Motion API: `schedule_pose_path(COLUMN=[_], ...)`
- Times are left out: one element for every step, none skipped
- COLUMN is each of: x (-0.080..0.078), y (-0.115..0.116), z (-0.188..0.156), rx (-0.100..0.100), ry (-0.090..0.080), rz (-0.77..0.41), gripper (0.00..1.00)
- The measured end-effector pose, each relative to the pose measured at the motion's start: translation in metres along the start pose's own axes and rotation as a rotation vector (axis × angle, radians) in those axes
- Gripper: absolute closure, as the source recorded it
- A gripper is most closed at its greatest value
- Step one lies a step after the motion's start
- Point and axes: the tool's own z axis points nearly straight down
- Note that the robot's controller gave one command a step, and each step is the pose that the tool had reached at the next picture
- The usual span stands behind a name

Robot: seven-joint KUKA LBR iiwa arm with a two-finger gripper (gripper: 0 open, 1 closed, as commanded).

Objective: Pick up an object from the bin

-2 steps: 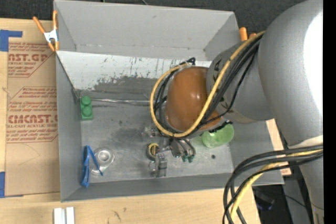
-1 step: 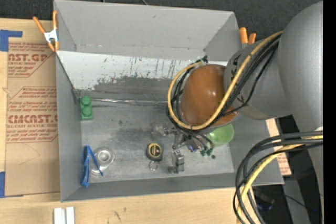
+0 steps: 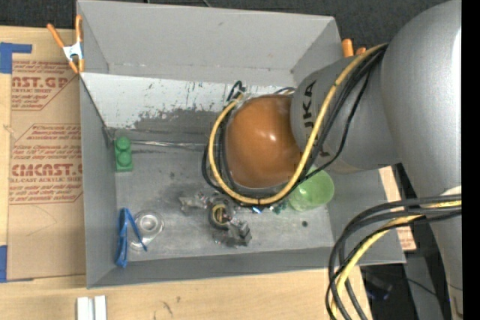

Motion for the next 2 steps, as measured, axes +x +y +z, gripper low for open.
schedule_pose_path(x=[0.02,0.0186], y=[-0.0352,-0.0335], z=[0.0,-0.0004], rx=[0.003,0.001], ry=[0.002,0.001], rz=[0.015,0.012], gripper=[0.0,1.0])
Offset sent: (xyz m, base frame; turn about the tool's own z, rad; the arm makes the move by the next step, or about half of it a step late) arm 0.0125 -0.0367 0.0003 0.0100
